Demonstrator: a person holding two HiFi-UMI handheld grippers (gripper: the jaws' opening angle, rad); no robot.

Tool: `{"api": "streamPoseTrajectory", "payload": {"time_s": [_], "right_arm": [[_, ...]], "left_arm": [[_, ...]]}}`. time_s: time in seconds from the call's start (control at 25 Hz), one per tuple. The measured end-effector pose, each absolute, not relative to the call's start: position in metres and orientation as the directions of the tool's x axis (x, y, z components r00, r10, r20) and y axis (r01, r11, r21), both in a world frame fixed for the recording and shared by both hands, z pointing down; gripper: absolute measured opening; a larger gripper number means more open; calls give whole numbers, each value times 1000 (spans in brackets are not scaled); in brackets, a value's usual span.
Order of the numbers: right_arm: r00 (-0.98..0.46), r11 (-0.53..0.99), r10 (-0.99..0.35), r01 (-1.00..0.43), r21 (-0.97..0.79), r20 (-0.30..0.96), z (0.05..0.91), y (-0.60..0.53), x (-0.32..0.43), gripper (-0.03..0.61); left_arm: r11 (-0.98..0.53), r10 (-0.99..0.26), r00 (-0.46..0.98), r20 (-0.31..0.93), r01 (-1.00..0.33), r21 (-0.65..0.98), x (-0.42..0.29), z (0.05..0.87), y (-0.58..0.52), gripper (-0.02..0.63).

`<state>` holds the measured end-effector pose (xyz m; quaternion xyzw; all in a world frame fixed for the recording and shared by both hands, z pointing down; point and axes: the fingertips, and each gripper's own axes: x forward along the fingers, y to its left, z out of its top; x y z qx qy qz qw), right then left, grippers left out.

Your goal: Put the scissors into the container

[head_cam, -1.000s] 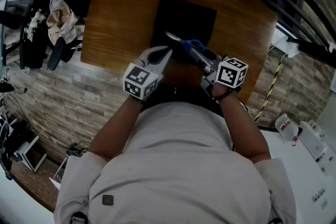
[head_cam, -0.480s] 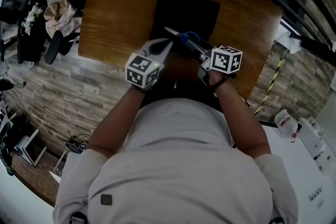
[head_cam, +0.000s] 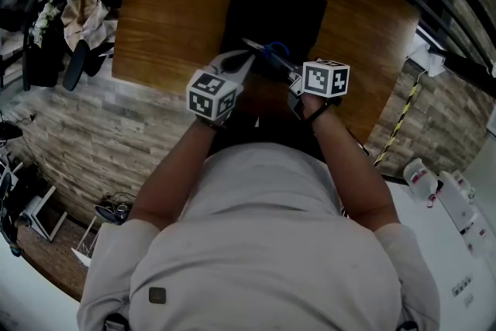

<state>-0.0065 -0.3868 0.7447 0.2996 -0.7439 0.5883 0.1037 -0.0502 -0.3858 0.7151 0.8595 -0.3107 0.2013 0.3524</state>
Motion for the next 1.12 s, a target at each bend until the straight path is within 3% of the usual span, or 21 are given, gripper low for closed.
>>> {"api": "streamPoseTrajectory", "payload": {"time_s": [0.56,1.12], "right_arm": [[-771,87,-318,-603,-793,552,764,-388,-14,89],[-726,85,-330,-659,-747,603,768,-392,-10,272]], "left_arm": [[-546,-382,736,559,-667,507,-54,720,-377,3],[-552,-357,752,554,-648,525,-47,718,-372,3]]}}
